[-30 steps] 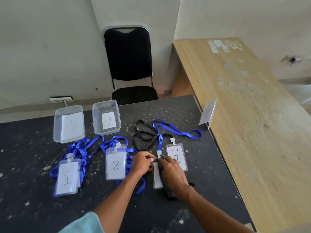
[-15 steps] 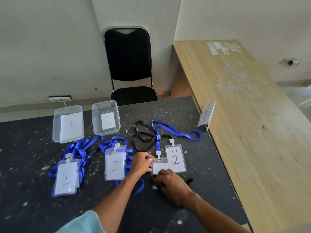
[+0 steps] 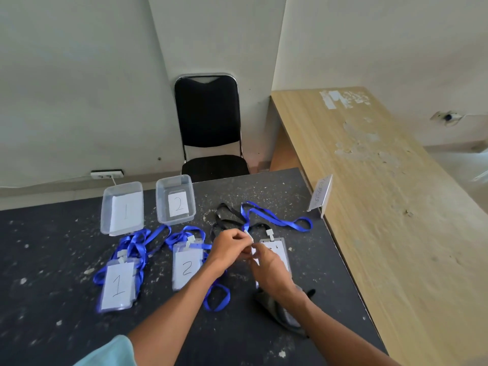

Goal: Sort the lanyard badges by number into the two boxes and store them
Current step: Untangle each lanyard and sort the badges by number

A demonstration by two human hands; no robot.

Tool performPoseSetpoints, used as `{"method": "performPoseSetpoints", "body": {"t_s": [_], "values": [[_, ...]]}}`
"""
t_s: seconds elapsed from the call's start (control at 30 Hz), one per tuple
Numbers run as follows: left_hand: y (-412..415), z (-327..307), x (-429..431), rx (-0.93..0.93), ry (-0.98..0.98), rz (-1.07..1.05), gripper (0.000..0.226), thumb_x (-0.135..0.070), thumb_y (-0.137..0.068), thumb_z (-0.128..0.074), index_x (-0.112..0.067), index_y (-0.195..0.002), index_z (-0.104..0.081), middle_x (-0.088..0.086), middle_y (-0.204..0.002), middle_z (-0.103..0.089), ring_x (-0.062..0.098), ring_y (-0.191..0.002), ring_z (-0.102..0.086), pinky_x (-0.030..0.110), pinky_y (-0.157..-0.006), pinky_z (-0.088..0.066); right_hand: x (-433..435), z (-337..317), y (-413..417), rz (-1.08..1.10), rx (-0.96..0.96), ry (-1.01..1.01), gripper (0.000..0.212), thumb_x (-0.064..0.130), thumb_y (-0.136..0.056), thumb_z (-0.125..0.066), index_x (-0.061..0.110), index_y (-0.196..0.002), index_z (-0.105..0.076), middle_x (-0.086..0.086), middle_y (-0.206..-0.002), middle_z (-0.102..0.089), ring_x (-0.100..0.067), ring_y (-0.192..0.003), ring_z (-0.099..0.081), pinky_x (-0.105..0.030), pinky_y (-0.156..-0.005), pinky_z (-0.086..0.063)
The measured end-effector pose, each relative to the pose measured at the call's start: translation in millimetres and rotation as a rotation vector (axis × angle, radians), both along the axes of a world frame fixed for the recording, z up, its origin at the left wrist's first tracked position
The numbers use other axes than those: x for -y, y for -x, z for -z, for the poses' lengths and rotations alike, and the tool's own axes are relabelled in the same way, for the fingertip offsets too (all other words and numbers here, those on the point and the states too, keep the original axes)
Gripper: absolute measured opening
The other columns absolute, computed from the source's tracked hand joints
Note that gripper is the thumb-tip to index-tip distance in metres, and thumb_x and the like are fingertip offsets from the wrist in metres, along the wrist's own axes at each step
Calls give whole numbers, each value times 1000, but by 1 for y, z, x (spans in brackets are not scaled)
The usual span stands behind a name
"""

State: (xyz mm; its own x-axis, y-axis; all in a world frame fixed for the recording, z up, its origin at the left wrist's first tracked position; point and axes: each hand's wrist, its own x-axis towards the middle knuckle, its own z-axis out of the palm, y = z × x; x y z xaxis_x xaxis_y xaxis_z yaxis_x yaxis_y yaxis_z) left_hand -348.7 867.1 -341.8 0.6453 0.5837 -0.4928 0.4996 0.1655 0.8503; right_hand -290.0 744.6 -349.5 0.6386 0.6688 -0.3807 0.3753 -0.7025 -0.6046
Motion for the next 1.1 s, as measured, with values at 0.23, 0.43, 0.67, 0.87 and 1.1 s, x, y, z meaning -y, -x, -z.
{"method": "performPoseSetpoints", "body": {"t_s": [0.23, 0.43, 0.67, 0.87, 1.1], "values": [[1, -33, -33, 117, -400, 114, 27, -22, -100, -48, -19, -112, -72, -3, -123, -62, 10, -117, -55, 22, -92, -38, 9, -33, -28, 223, -416, -362, 21, 7, -88, -51, 22, -89, -65, -1, -81, -68, -16, -70, -56, -35, -62, -50], [5, -60, -33, 210, 63, 261, 51, -62, -93, -49, -19, -114, -66, 5, -109, -73, 23, -108, -68, 47, -101, -50, 2, -68, -48, 372, -727, -505, 14, 3, -95, -51, 9, -96, -63, -11, -91, -70, -25, -80, -68, -37, -65, -55], [5, -68, -31, 283, 68, 159, 29, -25, -95, -64, -21, -124, -62, 3, -115, -72, 23, -109, -68, 53, -96, -54, -11, -91, -56, 304, -558, -497, 22, 23, -102, -48, 15, -120, -58, -15, -114, -65, -28, -101, -67, -41, -79, -60], [-1, -100, -45, 447, 213, -45, 25, -10, -98, -55, -11, -121, -63, 16, -114, -67, 30, -104, -65, 48, -81, -60, -10, -87, -49, -26, -672, -327, 65, 67, -97, -16, 33, -128, -62, 14, -121, -64, -3, -114, -55, -29, -93, -37], [16, -128, -97, 349, 172, -183, 16, -10, -95, -52, -13, -106, -62, 10, -93, -65, 21, -87, -63, 26, -57, -54, -13, -53, -50, -50, -385, -192, 16, 27, -98, -56, 21, -94, -70, 0, -77, -62, -12, -67, -52, -25, -62, -43]]}}
